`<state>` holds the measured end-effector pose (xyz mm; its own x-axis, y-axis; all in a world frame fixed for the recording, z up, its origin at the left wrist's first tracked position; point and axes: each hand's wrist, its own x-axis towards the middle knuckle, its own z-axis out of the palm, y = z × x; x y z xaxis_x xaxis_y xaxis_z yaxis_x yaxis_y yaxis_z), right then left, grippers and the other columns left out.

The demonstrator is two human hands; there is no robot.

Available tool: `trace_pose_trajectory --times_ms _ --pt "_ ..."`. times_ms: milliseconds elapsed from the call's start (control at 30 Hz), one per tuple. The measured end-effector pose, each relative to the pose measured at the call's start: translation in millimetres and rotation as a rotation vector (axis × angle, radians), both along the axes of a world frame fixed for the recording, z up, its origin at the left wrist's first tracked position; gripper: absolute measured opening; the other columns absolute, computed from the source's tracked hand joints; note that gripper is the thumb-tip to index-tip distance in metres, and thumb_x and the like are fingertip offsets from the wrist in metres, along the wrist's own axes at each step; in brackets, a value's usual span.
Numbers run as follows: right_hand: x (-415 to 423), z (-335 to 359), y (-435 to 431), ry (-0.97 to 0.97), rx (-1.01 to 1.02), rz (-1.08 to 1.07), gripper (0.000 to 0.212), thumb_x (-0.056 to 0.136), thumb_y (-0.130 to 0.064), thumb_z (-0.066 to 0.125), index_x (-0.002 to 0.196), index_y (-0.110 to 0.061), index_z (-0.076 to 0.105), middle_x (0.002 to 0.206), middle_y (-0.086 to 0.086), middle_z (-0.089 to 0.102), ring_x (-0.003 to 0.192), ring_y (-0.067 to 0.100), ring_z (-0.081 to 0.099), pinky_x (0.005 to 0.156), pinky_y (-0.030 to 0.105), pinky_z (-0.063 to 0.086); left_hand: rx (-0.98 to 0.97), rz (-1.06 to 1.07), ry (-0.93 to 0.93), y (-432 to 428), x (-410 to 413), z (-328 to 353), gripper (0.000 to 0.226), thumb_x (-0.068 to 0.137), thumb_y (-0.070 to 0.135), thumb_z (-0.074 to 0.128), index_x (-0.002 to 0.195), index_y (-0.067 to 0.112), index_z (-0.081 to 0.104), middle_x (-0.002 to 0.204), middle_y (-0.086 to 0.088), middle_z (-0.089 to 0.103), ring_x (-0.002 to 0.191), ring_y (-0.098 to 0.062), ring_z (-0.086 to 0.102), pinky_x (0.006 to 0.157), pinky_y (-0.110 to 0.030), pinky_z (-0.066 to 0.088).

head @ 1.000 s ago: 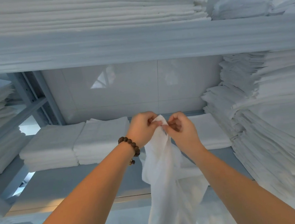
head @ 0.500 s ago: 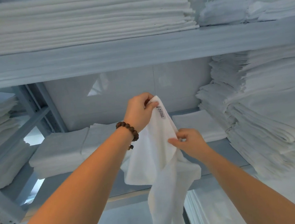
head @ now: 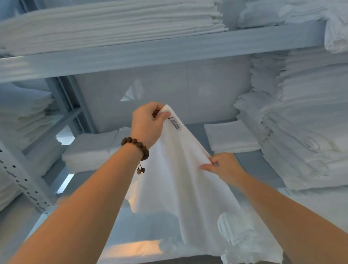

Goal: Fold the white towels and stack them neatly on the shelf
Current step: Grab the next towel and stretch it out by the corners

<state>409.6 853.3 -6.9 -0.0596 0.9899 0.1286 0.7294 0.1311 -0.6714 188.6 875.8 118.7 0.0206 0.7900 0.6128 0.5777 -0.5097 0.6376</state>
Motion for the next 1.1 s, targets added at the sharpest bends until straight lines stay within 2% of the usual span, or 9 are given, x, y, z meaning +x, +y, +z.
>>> trace_pose_trajectory --times_ms 67,133,267,400,567,667,900,1000,1100 --pt "5.1 -3.4 -15.1 -0.036 0.004 0.012 0.055 0.081 -0.034 0.071 0.048 -0.015 0.032 0.054 0.003 0.025 0.051 0.015 0.023 0.048 0.027 0.017 0.003 0.041 0.0 -18.2 -5.9 -0.3 0.009 0.085 0.018 0.066 0.077 0.014 0.064 0.07 0.006 0.06 0.065 -0.006 0.052 0.057 -0.006 0.037" --pt "8.4 -7.6 -27.2 -0.062 -0.006 0.018 0.057 0.081 -0.035 0.071 0.046 -0.02 0.029 0.05 -0.002 0.022 0.047 0.014 0.024 0.046 0.026 0.02 0.005 0.073 0.009 -34.2 -13.2 -0.9 0.01 0.085 0.018 0.066 0.077 0.012 0.065 0.07 0.004 0.061 0.065 -0.007 0.052 0.056 -0.006 0.037" --pt "8.2 -16.2 -43.4 -0.068 -0.063 0.049 0.043 0.08 -0.037 0.072 0.056 -0.005 0.056 0.053 0.003 0.033 0.05 0.018 0.034 0.047 0.023 0.022 0.009 0.126 0.023 -59.8 -27.2 -2.6 0.009 0.085 0.018 0.065 0.078 0.014 0.065 0.068 0.011 0.058 0.064 -0.001 0.051 0.057 -0.004 0.036" --pt "9.1 -26.7 -51.4 -0.052 -0.086 0.063 0.041 0.079 -0.04 0.072 0.072 0.001 0.069 0.057 0.005 0.039 0.052 0.018 0.037 0.051 0.029 0.026 -0.005 0.202 0.0 -68.1 -48.4 2.4 0.01 0.086 0.021 0.064 0.079 0.014 0.065 0.067 0.011 0.057 0.06 0.0 0.049 0.053 -0.006 0.035" --pt "10.7 -41.6 -53.2 -0.079 -0.097 0.037 0.046 0.078 -0.041 0.072 0.076 0.005 0.066 0.06 0.007 0.038 0.055 0.02 0.036 0.054 0.03 0.025 -0.012 0.277 -0.027 -68.9 -81.9 6.2 0.011 0.086 0.024 0.063 0.079 0.015 0.065 0.065 0.009 0.056 0.057 0.0 0.047 0.05 -0.005 0.035" --pt "14.7 -44.0 -52.0 -0.091 -0.107 0.051 0.044 0.079 -0.038 0.072 0.076 0.006 0.065 0.062 0.007 0.04 0.058 0.02 0.039 0.056 0.029 0.026 -0.047 0.336 -0.068 -69.0 -106.7 -1.2 0.013 0.087 0.025 0.062 0.083 0.013 0.066 0.071 0.003 0.059 0.062 -0.005 0.05 0.055 -0.015 0.038" --pt "25.5 -32.7 -41.5 -0.205 -0.126 0.038 0.024 0.082 -0.033 0.07 0.068 -0.013 0.068 0.052 -0.003 0.043 0.058 0.017 0.046 0.048 0.02 0.028 -0.129 0.414 -0.134 -67.9 -151.7 -39.8 0.018 0.09 0.025 0.057 0.085 0.009 0.065 0.076 -0.001 0.061 0.068 -0.012 0.055 0.062 -0.026 0.047" --pt "29.2 -33.7 -39.8 -0.288 -0.133 0.011 0.023 0.084 -0.033 0.067 0.076 -0.011 0.071 0.062 0.002 0.053 0.066 0.02 0.051 0.056 0.026 0.033 -0.163 0.438 -0.17 -62.2 -164.3 -52.3 0.02 0.09 0.024 0.055 0.087 0.006 0.065 0.084 -0.008 0.063 0.076 -0.021 0.058 0.071 -0.034 0.05" --pt "32.4 -36.6 -38.9 -0.355 -0.145 -0.017 0.026 0.087 -0.032 0.064 0.083 -0.007 0.07 0.075 0.008 0.058 0.074 0.022 0.052 0.063 0.026 0.031 -0.181 0.457 -0.22 -56.5 -173.9 -63.8 0.02 0.091 0.024 0.055 0.086 0.007 0.064 0.08 -0.005 0.062 0.074 -0.019 0.057 0.067 -0.03 0.049"
